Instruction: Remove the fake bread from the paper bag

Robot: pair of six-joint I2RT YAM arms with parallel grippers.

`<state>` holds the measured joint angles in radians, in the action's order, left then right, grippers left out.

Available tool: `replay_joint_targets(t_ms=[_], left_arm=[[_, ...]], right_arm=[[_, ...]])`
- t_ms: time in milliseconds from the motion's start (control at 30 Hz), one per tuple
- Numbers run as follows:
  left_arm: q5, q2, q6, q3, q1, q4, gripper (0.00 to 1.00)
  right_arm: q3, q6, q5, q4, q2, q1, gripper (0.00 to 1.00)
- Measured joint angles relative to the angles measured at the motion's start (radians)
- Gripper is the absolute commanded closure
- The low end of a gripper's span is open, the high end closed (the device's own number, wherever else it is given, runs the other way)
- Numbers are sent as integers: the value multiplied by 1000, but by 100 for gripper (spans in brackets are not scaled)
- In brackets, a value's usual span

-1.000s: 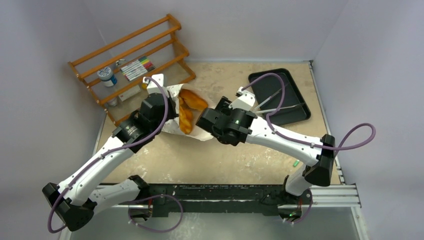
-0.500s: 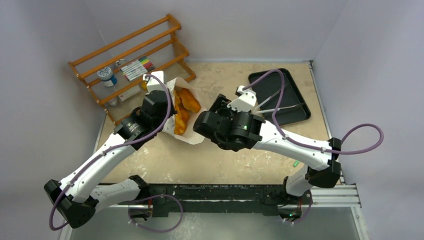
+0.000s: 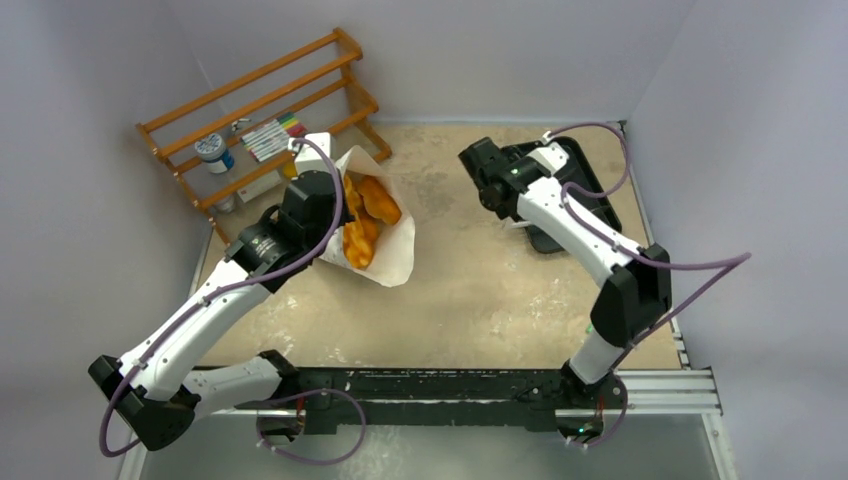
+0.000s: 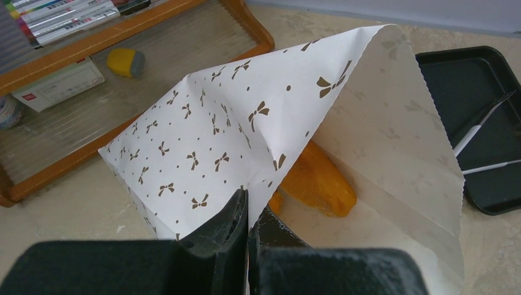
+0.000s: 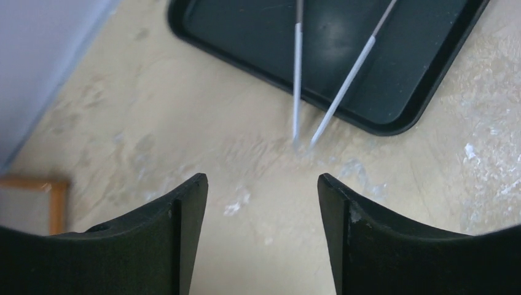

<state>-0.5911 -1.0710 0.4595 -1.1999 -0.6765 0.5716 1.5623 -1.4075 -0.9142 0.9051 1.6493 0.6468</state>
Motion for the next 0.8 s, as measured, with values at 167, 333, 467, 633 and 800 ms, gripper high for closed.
replay_joint_targets(t_ms=[167,333,467,633,800], left_arm=[[12,-2,-7,-3,0,1,100],[20,-2,-8,-3,0,0,100],[31,-2,-8,-3,0,-1,100],[40,-2,-9,-3,0,-2,100],[43,-2,-11,-3,0,-2,100]], right_arm=[[-12,75,118,-71,103,-163,22],[-16,116,182,-102,151,-221,14],[-23,129,222,-119,158,-255,13],[-68,129,257,-156,161,-315,13],[-82,125,273,-175,207,-363,8]])
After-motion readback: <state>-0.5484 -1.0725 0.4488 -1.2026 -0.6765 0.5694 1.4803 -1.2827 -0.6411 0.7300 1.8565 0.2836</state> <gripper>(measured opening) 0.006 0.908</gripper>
